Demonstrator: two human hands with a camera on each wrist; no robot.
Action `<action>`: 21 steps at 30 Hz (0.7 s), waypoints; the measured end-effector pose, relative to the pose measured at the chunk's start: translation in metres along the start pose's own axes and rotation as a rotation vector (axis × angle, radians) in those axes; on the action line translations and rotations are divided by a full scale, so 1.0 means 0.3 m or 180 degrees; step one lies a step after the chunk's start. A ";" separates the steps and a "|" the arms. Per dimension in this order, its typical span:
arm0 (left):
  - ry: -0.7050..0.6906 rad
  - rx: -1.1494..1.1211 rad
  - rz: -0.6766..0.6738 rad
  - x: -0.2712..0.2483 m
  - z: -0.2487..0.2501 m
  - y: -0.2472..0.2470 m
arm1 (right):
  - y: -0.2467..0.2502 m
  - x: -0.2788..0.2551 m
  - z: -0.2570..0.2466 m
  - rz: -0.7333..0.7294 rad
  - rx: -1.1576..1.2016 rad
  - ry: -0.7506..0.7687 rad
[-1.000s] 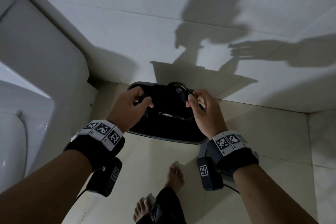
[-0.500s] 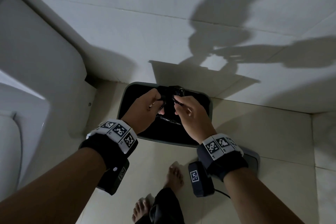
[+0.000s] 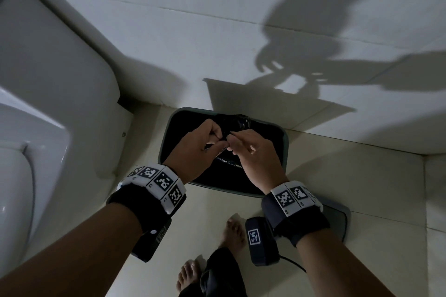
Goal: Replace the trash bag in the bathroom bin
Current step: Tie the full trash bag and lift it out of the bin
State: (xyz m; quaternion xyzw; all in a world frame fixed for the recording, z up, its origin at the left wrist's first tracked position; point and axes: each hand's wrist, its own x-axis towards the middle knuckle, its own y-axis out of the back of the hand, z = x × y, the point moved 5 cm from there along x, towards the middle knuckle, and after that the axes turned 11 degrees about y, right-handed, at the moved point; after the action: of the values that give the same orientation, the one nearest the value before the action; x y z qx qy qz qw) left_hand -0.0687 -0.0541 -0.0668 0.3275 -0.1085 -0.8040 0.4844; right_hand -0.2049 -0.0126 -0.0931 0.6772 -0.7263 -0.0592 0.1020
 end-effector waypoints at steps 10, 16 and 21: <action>0.0179 0.0139 -0.0241 -0.001 -0.094 -0.019 | -0.006 -0.009 0.013 0.0163 0.0298 -0.0168; 0.0067 0.0275 -0.0322 0.014 -0.086 -0.017 | -0.064 -0.007 0.021 -0.0369 0.0393 -0.0321; 0.0092 0.0232 -0.0318 0.037 -0.095 -0.014 | -0.098 0.015 0.037 -0.0017 0.0613 -0.0272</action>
State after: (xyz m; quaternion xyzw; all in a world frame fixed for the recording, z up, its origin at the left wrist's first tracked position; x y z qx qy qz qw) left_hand -0.0571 -0.0572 -0.0954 0.3616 -0.1141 -0.8179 0.4328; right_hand -0.1792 -0.0198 -0.1102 0.6826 -0.7305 -0.0182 0.0051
